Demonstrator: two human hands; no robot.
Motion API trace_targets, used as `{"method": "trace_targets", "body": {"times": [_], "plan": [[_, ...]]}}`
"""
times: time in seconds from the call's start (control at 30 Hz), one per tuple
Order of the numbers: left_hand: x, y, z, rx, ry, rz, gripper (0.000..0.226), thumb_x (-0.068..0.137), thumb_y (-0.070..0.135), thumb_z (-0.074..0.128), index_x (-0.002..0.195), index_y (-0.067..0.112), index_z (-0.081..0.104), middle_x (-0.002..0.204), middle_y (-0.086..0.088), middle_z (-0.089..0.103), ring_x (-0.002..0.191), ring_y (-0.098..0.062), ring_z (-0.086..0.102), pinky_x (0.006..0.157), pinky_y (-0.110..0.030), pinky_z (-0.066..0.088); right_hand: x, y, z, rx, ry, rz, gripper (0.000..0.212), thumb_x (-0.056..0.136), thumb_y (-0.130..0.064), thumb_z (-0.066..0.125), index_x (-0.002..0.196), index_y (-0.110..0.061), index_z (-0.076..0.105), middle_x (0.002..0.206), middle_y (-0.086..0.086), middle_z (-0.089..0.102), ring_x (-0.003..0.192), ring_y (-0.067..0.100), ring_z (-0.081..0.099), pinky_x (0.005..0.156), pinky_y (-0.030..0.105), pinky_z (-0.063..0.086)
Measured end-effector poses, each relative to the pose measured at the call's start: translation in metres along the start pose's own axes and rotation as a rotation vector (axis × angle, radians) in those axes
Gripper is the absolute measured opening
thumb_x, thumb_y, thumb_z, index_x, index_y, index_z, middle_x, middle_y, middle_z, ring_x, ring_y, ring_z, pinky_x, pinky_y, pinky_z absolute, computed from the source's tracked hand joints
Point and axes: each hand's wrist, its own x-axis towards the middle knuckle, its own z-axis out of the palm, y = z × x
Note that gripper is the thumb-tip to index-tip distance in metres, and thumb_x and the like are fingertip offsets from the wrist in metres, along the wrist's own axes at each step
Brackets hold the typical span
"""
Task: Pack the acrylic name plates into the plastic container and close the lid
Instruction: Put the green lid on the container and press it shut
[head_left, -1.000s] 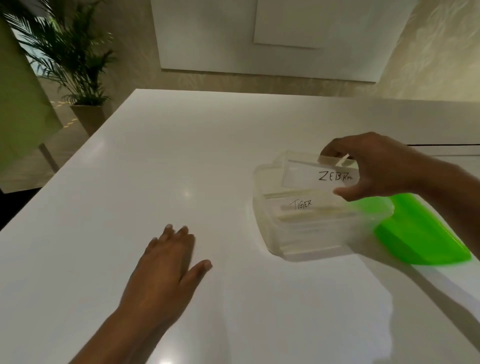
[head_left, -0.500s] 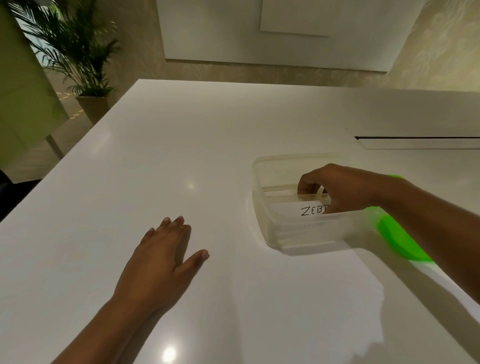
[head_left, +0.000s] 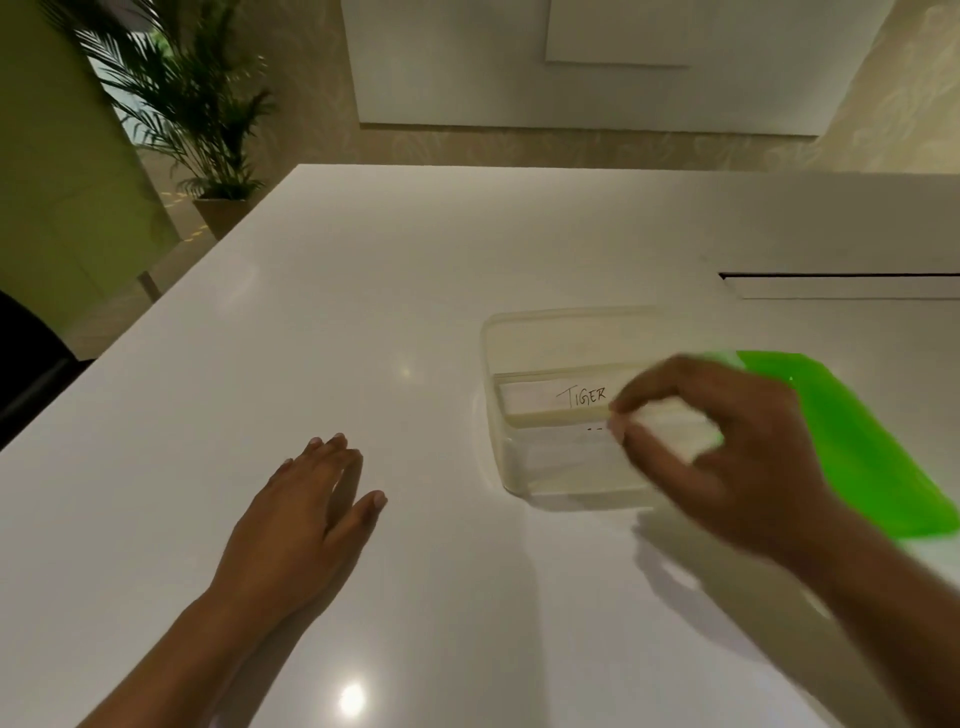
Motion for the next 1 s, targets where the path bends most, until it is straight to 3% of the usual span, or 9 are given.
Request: {"method": "trace_targets", "body": {"times": [0.1, 0.2, 0.27, 0.33, 0.43, 0.6, 0.83, 0.93, 1.0], "plan": [[-0.004, 0.018, 0.005, -0.120, 0.058, 0.006, 0.048, 0.092, 0.023, 0.062, 0.139, 0.021, 0.052, 0.142, 0.018, 0.043, 0.138, -0.011, 0.039, 0.106, -0.028, 0.031, -0.042, -0.015, 0.018, 0.068, -0.064, -0.028, 0.015, 0.086, -0.026, 0.065, 0.078, -0.013, 0.068, 0.078, -0.004, 0.067, 0.073, 0.016, 0.063, 0.066, 0.031, 0.049], [0.000, 0.038, 0.010, -0.168, 0.071, 0.002, 0.048, 0.092, 0.020, 0.062, 0.138, 0.023, 0.052, 0.142, 0.017, 0.046, 0.137, -0.010, 0.040, 0.107, -0.030, 0.035, -0.074, -0.003, 0.035, 0.040, -0.245, -0.021, 0.014, 0.084, -0.029, 0.068, 0.080, -0.016, 0.069, 0.083, -0.006, 0.069, 0.078, 0.016, 0.065, 0.062, 0.033, 0.052], [0.004, 0.049, 0.016, -0.168, 0.037, -0.010, 0.051, 0.092, 0.023, 0.061, 0.141, 0.022, 0.049, 0.148, 0.010, 0.045, 0.139, -0.014, 0.040, 0.110, -0.033, 0.035, -0.086, 0.009, 0.040, 0.042, -0.345, 0.013, 0.012, 0.082, -0.031, 0.071, 0.087, -0.020, 0.071, 0.096, -0.008, 0.071, 0.095, 0.012, 0.066, 0.078, 0.036, 0.054], [0.005, 0.059, 0.024, -0.127, -0.002, -0.014, 0.055, 0.093, 0.037, 0.059, 0.144, 0.021, 0.045, 0.153, 0.005, 0.041, 0.141, -0.015, 0.036, 0.112, -0.033, 0.030, -0.095, 0.016, 0.045, 0.012, -0.427, 0.060, 0.024, 0.082, -0.035, 0.071, 0.102, -0.021, 0.072, 0.114, -0.009, 0.069, 0.115, 0.008, 0.060, 0.104, 0.038, 0.043], [0.004, 0.064, 0.036, 0.032, -0.043, 0.007, 0.065, 0.093, 0.058, 0.045, 0.145, 0.019, 0.044, 0.156, -0.001, 0.038, 0.145, -0.017, 0.028, 0.117, -0.037, 0.021, -0.100, 0.017, 0.048, -0.058, -0.485, 0.126, 0.040, 0.085, -0.042, 0.065, 0.119, -0.021, 0.067, 0.131, -0.007, 0.063, 0.127, 0.007, 0.052, 0.114, 0.029, 0.027], [0.006, 0.059, 0.038, 0.069, -0.042, 0.017, 0.073, 0.090, 0.068, 0.032, 0.144, 0.019, 0.044, 0.157, -0.002, 0.036, 0.146, -0.017, 0.027, 0.118, -0.037, 0.019, -0.097, 0.012, 0.048, -0.034, -0.482, 0.170, 0.041, 0.085, -0.041, 0.066, 0.121, -0.021, 0.068, 0.134, -0.008, 0.061, 0.129, 0.005, 0.049, 0.113, 0.028, 0.029], [0.005, 0.059, 0.036, 0.032, -0.048, 0.040, 0.065, 0.091, 0.062, 0.032, 0.141, 0.021, 0.044, 0.157, -0.001, 0.036, 0.147, -0.017, 0.025, 0.119, -0.036, 0.015, -0.091, 0.008, 0.047, -0.071, -0.515, 0.192, 0.039, 0.087, -0.046, 0.060, 0.120, -0.027, 0.066, 0.135, -0.013, 0.059, 0.131, 0.000, 0.045, 0.114, 0.028, 0.030], [0.004, 0.059, 0.035, -0.045, -0.050, 0.049, 0.062, 0.091, 0.057, 0.045, 0.142, 0.022, 0.044, 0.157, 0.000, 0.037, 0.147, -0.015, 0.025, 0.120, -0.038, 0.017, -0.090, 0.004, 0.047, -0.091, -0.484, 0.215, 0.032, 0.086, -0.042, 0.064, 0.113, -0.024, 0.069, 0.125, -0.012, 0.066, 0.123, 0.004, 0.054, 0.105, 0.026, 0.040], [0.001, 0.061, 0.030, -0.150, -0.020, 0.036, 0.066, 0.089, 0.055, 0.053, 0.145, 0.024, 0.042, 0.155, 0.006, 0.038, 0.144, -0.013, 0.030, 0.117, -0.038, 0.024, -0.087, 0.001, 0.043, -0.077, -0.446, 0.217, 0.018, 0.083, -0.029, 0.067, 0.099, -0.021, 0.069, 0.106, -0.007, 0.071, 0.104, 0.013, 0.063, 0.089, 0.030, 0.052]]}}
